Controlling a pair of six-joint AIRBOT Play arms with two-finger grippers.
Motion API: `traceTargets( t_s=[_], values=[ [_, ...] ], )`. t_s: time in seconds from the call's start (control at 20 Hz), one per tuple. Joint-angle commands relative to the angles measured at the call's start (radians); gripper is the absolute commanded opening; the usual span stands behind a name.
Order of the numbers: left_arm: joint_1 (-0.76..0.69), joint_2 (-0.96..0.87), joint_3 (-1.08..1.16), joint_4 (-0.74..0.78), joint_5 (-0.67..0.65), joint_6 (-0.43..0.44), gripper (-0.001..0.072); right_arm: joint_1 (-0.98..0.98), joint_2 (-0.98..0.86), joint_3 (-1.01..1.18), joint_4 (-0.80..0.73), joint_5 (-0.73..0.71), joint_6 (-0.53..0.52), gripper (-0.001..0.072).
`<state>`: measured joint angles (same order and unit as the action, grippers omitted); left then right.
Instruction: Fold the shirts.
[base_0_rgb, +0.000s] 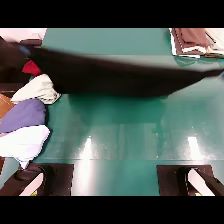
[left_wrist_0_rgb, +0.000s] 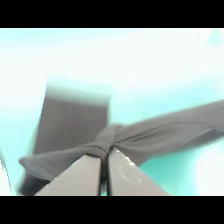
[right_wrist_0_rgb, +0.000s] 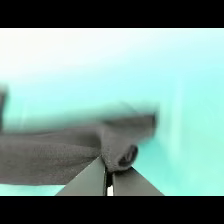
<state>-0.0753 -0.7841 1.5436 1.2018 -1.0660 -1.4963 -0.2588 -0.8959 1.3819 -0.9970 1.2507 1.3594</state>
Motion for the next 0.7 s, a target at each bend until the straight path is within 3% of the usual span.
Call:
traceTargets(
  t_s=[0.0,0.2,0.35,0.45,0.65],
  values=[
    [0.001,0.043,0.337,0.023,-0.023,-0.038,0.0022,0.006,0.074,0.338,-0.037,0.066,0.024,0.0014],
    [0.001,0.043,0.542,0.022,-0.006,-0.072,0.0021,0.006,0.030,0.698,-0.254,0.271,0.111,0.0014],
    [0.001,0.031,0.564,0.023,-0.015,-0.075,0.0021,0.006,-0.031,0.850,-0.316,0.367,0.144,0.0013],
    [0.001,-0.016,0.530,0.030,-0.109,-0.076,0.0021,0.006,-0.068,0.837,-0.312,0.393,0.153,0.0013],
    [0.001,-0.197,0.356,0.030,-0.288,-0.074,0.0023,0.024,-0.153,0.566,-0.314,0.439,0.159,0.0013]
  ],
)
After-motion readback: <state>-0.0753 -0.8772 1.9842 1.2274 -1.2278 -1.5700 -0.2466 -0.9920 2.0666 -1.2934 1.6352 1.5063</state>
